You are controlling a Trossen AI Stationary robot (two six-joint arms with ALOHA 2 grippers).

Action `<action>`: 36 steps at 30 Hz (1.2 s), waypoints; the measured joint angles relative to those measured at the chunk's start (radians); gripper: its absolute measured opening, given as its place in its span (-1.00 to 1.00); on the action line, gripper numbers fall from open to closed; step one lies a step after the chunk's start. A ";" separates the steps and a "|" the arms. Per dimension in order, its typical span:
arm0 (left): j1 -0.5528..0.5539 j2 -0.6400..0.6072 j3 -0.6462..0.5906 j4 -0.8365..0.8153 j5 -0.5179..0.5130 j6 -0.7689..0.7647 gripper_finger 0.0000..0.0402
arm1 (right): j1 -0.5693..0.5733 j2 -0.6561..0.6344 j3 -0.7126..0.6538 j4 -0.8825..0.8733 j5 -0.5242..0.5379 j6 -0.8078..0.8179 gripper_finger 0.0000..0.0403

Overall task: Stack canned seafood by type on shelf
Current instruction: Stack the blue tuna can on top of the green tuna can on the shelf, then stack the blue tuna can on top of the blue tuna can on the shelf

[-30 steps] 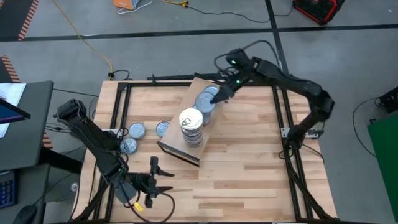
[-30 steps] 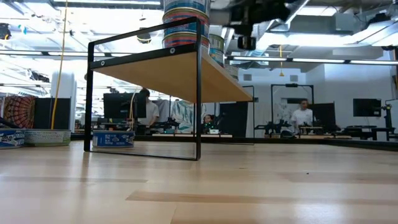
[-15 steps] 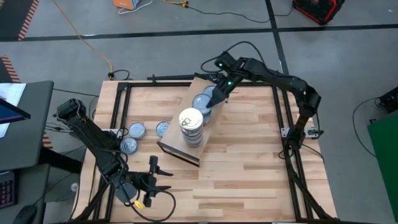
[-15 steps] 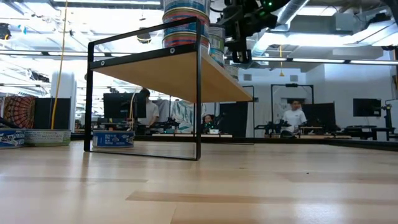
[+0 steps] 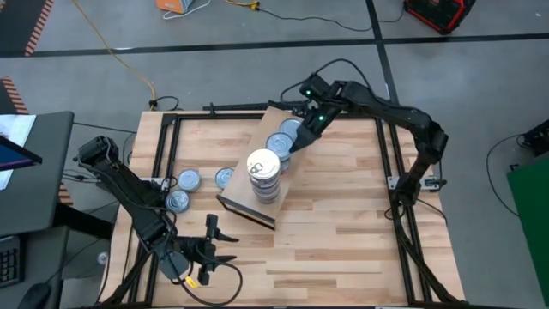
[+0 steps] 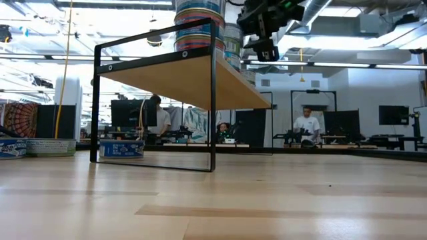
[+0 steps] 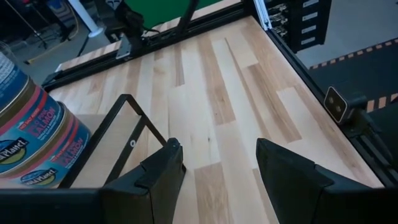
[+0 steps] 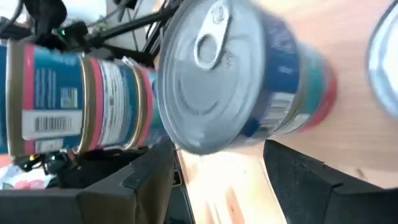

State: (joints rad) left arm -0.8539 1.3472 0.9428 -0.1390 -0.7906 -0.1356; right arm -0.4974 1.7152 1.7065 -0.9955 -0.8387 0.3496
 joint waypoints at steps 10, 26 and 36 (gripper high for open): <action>0.001 0.000 0.000 -0.005 -0.011 -0.002 0.00 | 0.032 -0.012 0.000 -0.068 0.000 -0.032 0.35; -0.049 -0.026 -0.066 -0.485 0.089 -0.647 0.00 | 0.351 -0.302 -0.329 0.123 0.583 -0.080 0.35; -0.048 -0.026 -0.125 -0.599 0.102 -0.841 0.00 | 0.717 -0.390 -0.843 0.918 0.899 -0.041 0.35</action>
State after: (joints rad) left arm -0.9016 1.3216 0.8181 -0.7384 -0.6886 -0.9764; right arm 0.2197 1.3251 0.8635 -0.0778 0.0599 0.3089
